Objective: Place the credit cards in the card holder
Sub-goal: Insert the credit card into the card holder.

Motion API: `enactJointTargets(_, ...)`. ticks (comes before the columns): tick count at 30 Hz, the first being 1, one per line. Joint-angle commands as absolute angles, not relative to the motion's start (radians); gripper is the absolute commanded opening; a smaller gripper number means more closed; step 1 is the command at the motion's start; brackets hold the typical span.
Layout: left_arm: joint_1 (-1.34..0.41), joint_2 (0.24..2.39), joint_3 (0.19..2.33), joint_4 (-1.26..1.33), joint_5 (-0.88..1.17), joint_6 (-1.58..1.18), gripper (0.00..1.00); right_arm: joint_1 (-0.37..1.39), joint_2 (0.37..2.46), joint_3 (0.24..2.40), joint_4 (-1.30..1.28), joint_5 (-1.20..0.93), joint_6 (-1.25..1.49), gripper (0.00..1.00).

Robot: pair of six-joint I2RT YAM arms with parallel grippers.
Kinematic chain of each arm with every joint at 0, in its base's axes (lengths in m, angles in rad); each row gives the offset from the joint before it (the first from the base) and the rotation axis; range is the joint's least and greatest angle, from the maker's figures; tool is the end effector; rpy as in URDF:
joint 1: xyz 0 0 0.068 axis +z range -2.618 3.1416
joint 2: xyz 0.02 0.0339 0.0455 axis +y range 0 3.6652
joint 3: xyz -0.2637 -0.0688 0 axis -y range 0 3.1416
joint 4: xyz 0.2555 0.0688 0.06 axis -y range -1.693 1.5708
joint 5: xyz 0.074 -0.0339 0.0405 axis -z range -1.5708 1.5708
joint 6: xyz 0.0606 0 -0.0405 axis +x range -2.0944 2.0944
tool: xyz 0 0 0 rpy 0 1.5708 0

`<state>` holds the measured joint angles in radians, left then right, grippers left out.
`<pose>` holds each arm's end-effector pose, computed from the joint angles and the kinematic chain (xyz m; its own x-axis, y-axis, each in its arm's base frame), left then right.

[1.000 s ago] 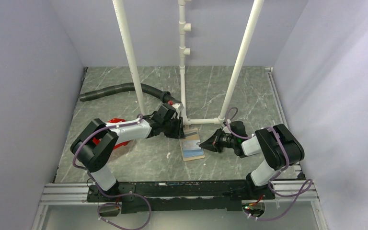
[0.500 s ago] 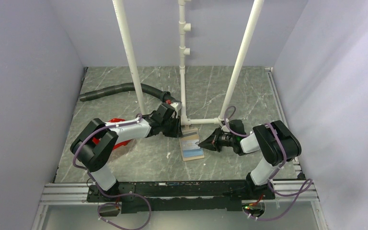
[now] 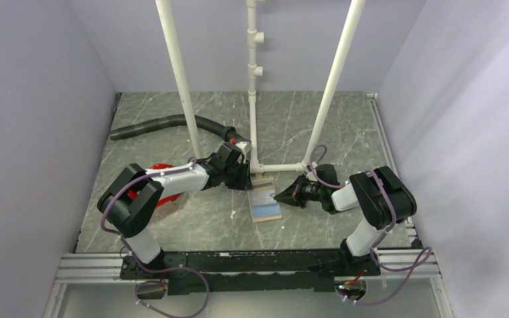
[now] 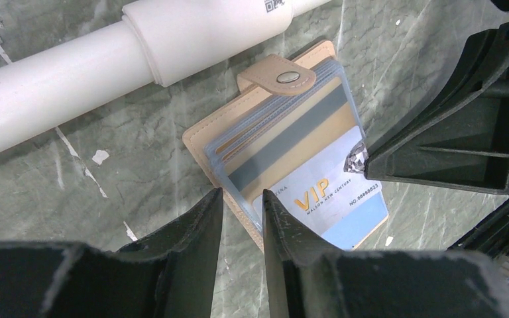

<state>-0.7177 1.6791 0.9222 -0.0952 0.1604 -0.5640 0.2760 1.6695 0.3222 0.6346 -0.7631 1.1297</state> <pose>0.2675 -0.2464 0.1431 -0.8686 0.0578 -0.4922 0.3125 0.8346 -0.4536 0.2294 0.1085 0.0630 -0.9017 0.4238 0.0857 0.2700 0.3972 0.8771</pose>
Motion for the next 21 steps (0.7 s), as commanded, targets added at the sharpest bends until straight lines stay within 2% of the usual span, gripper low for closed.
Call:
enactJointTargets(1, -0.716, 1.654, 0.918, -0.071, 0.174, -0.571, 0.34, 0.276, 1.651, 0.315, 0.705, -0.656, 1.139, 0.00)
enactJointTargets(3, -0.716, 1.650, 0.915, -0.071, 0.178, -0.574, 0.34, 0.277, 1.646, 0.308, 0.725, -0.638, 1.144, 0.00)
enactJointTargets(7, -0.716, 1.630, 0.917, -0.084, 0.187, -0.568, 0.37, 0.279, 1.617, 0.322, 0.647, -0.639, 1.094, 0.09)
enactJointTargets(10, -0.715, 1.613, 0.916, -0.087, 0.210, -0.562, 0.40, 0.281, 1.576, 0.331, 0.508, -0.647, 1.027, 0.20)
enactJointTargets(13, -0.716, 1.612, 0.915, -0.082, 0.231, -0.569, 0.40, 0.289, 1.456, 0.341, 0.296, -0.580, 0.890, 0.34)
enactJointTargets(15, -0.716, 1.615, 0.910, -0.070, 0.240, -0.576, 0.40, 0.296, 1.360, 0.353, 0.168, -0.522, 0.803, 0.40)
enactJointTargets(18, -0.716, 1.615, 0.909, -0.074, 0.243, -0.579, 0.40, 0.332, 1.213, 0.384, 0.017, -0.434, 0.692, 0.42)
enactJointTargets(21, -0.716, 1.604, 0.909, -0.087, 0.247, -0.580, 0.40, 0.452, 1.122, 0.451, -0.134, -0.291, 0.596, 0.42)
